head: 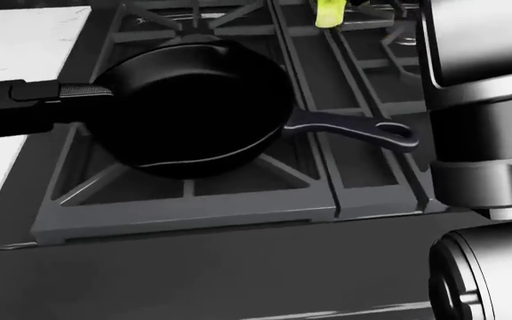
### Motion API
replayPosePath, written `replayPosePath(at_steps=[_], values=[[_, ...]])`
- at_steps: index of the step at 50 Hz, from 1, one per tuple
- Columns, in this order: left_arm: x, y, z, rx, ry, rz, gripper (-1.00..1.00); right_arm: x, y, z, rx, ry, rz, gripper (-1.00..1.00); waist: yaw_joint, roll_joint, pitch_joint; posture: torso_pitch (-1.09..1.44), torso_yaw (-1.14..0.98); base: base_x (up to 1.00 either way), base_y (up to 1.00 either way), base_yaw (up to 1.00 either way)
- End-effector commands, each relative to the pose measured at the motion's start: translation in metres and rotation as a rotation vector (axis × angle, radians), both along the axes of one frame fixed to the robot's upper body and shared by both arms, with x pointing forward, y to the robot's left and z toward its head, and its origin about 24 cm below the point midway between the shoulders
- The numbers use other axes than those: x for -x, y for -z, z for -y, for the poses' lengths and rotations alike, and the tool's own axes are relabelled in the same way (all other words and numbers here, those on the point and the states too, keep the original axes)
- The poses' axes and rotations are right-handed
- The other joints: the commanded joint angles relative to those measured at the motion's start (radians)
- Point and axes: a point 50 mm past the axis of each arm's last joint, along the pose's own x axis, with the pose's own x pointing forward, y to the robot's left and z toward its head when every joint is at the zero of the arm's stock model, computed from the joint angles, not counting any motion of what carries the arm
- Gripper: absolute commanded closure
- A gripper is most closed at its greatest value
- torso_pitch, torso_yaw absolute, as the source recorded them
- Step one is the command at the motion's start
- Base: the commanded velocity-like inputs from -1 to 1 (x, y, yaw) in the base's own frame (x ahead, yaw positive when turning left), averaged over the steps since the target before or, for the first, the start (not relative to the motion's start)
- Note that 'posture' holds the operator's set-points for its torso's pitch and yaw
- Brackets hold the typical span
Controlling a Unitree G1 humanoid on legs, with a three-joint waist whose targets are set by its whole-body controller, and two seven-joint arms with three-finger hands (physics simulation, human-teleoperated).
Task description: Pick the broccoli from the plate and place it in the pan.
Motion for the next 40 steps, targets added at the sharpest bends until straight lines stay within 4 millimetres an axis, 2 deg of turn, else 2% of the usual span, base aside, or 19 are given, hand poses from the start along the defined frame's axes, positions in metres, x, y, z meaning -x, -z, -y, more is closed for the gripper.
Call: replayPosePath(at_steps=[1,4,5,6,10,15,18,19,20,21,22,23,26,27,28,29,36,38,40], values=[[0.0049,-0.0146,0.0033,-0.008,0.018,0.082,-1.00,0.0070,-0.0217,0.0023,0.006,0.010,0.099,1.00,-0.007,0.006,-0.022,0.00,0.00,0.00,0.00,0.33],[0.0052,-0.0148,0.0038,-0.008,0.018,0.083,-1.00,0.0079,-0.0216,0.0019,0.007,0.014,0.096,1.00,-0.019,-0.038,-0.021,0.00,0.00,0.00,0.11,0.22],[0.0053,-0.0149,0.0038,-0.008,0.018,0.083,-1.00,0.0079,-0.0214,0.0020,0.006,0.014,0.096,1.00,-0.027,-0.094,-0.028,0.00,0.00,0.00,0.33,0.00],[0.0056,-0.0155,0.0041,-0.008,0.019,0.084,-1.00,0.0080,-0.0210,0.0021,0.005,0.012,0.095,1.00,-0.025,-0.091,-0.023,0.00,0.00,0.00,0.32,0.00],[0.0053,-0.0151,0.0040,-0.008,0.019,0.084,-1.00,0.0080,-0.0210,0.0023,0.003,0.010,0.096,1.00,-0.017,-0.065,-0.042,0.00,0.00,0.00,0.33,0.00],[0.0039,-0.0133,0.0037,-0.009,0.019,0.083,-1.00,0.0075,-0.0212,0.0016,0.002,0.010,0.096,1.00,-0.015,-0.013,-0.023,0.00,0.00,0.00,0.33,0.00],[0.0042,-0.0137,0.0038,-0.009,0.019,0.083,-1.00,0.0077,-0.0212,0.0016,0.002,0.009,0.095,1.00,-0.023,0.040,-0.020,0.00,0.00,0.00,0.33,0.00],[0.0041,-0.0136,0.0036,-0.009,0.019,0.083,-1.00,0.0074,-0.0206,0.0019,0.002,0.010,0.095,1.00,-0.027,0.070,-0.025,0.00,0.00,0.00,0.34,0.00],[0.0041,-0.0135,0.0036,-0.009,0.019,0.083,-1.00,0.0072,-0.0200,0.0020,0.002,0.010,0.095,1.00,-0.029,0.114,-0.038,0.00,0.00,0.00,0.33,0.00],[0.0042,-0.0137,0.0038,-0.009,0.019,0.083,-1.00,0.0070,-0.0202,0.0018,0.002,0.009,0.094,1.00,-0.026,0.090,-0.037,0.00,0.00,0.00,0.33,0.00],[0.0042,-0.0140,0.0040,-0.009,0.019,0.082,-1.00,0.0069,-0.0204,0.0019,0.002,0.009,0.094,1.00,-0.025,0.087,-0.023,0.00,0.00,0.00,0.32,0.00],[0.0041,-0.0138,0.0040,-0.009,0.019,0.082,-1.00,0.0068,-0.0206,0.0018,0.002,0.009,0.094,1.00,-0.027,0.082,-0.021,0.00,0.00,0.00,0.32,0.00],[0.0048,-0.0145,0.0039,-0.009,0.019,0.082,-1.00,0.0072,-0.0222,0.0019,0.003,0.010,0.097,1.00,-0.025,0.048,-0.031,0.00,0.00,0.00,0.26,0.00],[0.0048,-0.0146,0.0038,-0.009,0.018,0.082,-1.00,0.0071,-0.0221,0.0020,0.003,0.009,0.096,1.00,-0.024,0.043,-0.030,0.00,0.00,0.00,0.15,0.00],[0.0047,-0.0142,0.0036,-0.009,0.018,0.082,-1.00,0.0070,-0.0221,0.0019,0.001,0.009,0.098,1.00,-0.021,0.035,-0.011,0.00,0.00,0.00,0.00,0.00],[0.0048,-0.0144,0.0037,-0.009,0.018,0.082,-1.00,0.0071,-0.0222,0.0019,-0.001,0.008,0.099,1.00,-0.020,0.040,-0.003,0.00,0.00,0.00,0.00,0.00],[0.0043,-0.0139,0.0030,-0.007,0.017,0.082,-1.00,0.0069,-0.0228,0.0000,0.001,0.004,0.101,1.00,-0.012,0.021,0.008,0.00,0.00,0.00,0.00,0.00],[0.0046,-0.0146,0.0031,-0.008,0.017,0.082,-1.00,0.0073,-0.0237,-0.0003,0.001,0.004,0.103,1.00,-0.005,0.004,0.007,0.00,0.00,0.00,0.00,0.00],[0.0043,-0.0140,0.0032,-0.008,0.017,0.082,-1.00,0.0075,-0.0236,0.0000,0.001,0.004,0.103,1.00,0.005,-0.029,0.002,0.00,0.00,0.00,0.00,0.00]])
